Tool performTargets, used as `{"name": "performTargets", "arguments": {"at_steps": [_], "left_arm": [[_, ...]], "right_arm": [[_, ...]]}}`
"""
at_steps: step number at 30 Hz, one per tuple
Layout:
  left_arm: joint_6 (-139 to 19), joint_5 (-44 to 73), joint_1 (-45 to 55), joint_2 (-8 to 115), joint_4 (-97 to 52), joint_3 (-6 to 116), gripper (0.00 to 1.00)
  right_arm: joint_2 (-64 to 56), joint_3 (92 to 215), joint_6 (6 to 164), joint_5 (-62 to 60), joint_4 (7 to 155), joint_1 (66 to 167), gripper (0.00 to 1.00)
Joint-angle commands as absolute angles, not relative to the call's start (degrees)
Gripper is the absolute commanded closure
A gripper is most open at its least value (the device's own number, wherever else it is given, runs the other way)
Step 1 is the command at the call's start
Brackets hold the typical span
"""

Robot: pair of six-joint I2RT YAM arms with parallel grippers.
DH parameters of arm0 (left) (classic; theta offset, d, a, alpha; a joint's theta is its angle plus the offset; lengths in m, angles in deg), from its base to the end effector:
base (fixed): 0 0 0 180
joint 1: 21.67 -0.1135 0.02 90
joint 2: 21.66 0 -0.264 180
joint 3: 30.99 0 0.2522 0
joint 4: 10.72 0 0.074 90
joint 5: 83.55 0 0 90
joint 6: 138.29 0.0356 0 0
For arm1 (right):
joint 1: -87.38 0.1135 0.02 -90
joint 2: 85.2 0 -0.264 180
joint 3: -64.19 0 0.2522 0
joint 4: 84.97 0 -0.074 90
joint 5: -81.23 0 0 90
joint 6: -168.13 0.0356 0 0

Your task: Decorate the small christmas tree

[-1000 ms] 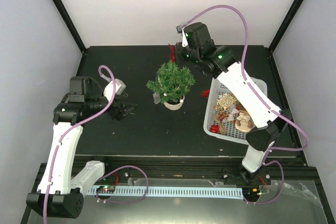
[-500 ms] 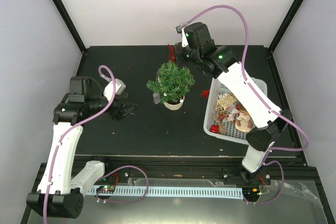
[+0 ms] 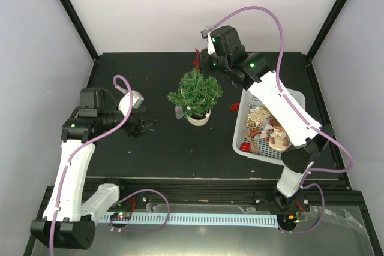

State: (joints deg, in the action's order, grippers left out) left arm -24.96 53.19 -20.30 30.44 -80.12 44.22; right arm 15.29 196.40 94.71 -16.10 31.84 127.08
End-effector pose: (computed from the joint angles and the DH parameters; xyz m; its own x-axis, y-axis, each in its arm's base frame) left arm 0.1571 -0.0297 0.3497 -0.4578 0.2824 -0.8430 0.7632 0.6112 -0.2097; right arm 0.2921 0.2366 0.4486 -0.5419 -0.0820 -0.8365 -0.4123 0.8932 0.1795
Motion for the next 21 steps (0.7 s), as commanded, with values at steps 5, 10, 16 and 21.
{"name": "performTargets", "arguments": {"at_steps": [5,10,16,21], "left_arm": [[-25.69,53.23,-20.00,29.54,-79.15,44.29,0.19],[-25.71,53.21,-20.04,29.49,-79.20,44.29,0.19],[-25.79,53.21,-20.06,29.49,-79.15,44.20,0.19],[-25.77,53.21,-20.01,29.45,-79.23,44.25,0.19]], "right_arm": [[14.24,196.69,94.12,-15.33,31.29,126.98,0.82],[13.72,196.78,94.45,-17.17,31.23,126.99,0.81],[10.70,196.41,94.39,-22.36,32.24,126.87,0.64],[13.09,200.34,95.11,-23.97,28.03,126.88,0.58]]}}
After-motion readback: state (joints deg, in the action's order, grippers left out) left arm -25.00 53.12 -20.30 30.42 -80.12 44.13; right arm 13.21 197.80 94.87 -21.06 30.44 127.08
